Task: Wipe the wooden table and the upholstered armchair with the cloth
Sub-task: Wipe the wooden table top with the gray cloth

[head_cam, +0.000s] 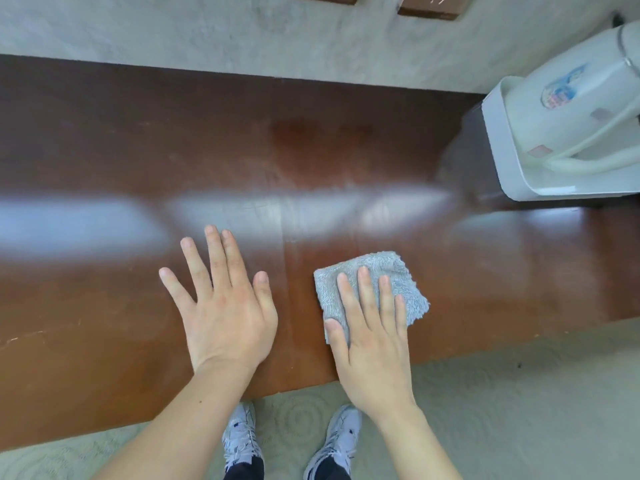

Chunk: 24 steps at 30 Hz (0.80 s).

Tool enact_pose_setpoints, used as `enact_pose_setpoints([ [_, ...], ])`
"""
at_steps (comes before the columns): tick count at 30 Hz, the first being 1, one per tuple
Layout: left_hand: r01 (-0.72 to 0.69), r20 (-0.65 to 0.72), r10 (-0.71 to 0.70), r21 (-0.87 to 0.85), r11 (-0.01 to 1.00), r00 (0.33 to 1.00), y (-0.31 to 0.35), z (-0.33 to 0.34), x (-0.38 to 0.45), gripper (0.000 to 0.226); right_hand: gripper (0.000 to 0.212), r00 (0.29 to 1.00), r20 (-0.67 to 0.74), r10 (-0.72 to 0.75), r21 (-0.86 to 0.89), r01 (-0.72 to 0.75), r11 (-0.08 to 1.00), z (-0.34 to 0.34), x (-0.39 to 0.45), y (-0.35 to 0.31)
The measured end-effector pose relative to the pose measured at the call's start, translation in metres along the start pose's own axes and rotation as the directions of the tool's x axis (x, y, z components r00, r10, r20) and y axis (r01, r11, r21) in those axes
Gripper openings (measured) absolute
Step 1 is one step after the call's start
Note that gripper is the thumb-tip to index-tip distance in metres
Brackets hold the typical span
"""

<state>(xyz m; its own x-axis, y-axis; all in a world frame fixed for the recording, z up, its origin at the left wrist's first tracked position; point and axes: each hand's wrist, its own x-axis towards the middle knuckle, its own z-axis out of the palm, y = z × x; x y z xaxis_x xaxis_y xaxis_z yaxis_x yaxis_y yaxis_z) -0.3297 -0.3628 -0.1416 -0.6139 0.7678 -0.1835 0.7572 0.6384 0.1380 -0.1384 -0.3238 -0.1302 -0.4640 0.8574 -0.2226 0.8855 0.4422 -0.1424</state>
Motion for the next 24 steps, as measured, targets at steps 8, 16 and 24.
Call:
enact_pose_setpoints([
  [8, 0.005, -0.042, -0.009, -0.101, 0.995, 0.999, 0.0, -0.007, -0.002, 0.081, 0.059, 0.99, -0.095, 0.109, 0.002, -0.109, 0.994, -0.04, 0.159, 0.051],
  [16, -0.072, 0.014, 0.074, -0.089, 0.993, 0.997, 0.042, -0.016, 0.008, 0.083, 0.062, 0.985, -0.108, 0.133, 0.053, -0.128, 0.99, -0.033, 0.138, 0.051],
  [24, -0.331, -0.015, 0.33, -0.015, 0.944, 0.944, 0.124, 0.001, 0.027, 0.074, 0.059, 0.994, -0.028, 0.11, 0.016, -0.109, 0.994, -0.022, 0.036, 0.108],
])
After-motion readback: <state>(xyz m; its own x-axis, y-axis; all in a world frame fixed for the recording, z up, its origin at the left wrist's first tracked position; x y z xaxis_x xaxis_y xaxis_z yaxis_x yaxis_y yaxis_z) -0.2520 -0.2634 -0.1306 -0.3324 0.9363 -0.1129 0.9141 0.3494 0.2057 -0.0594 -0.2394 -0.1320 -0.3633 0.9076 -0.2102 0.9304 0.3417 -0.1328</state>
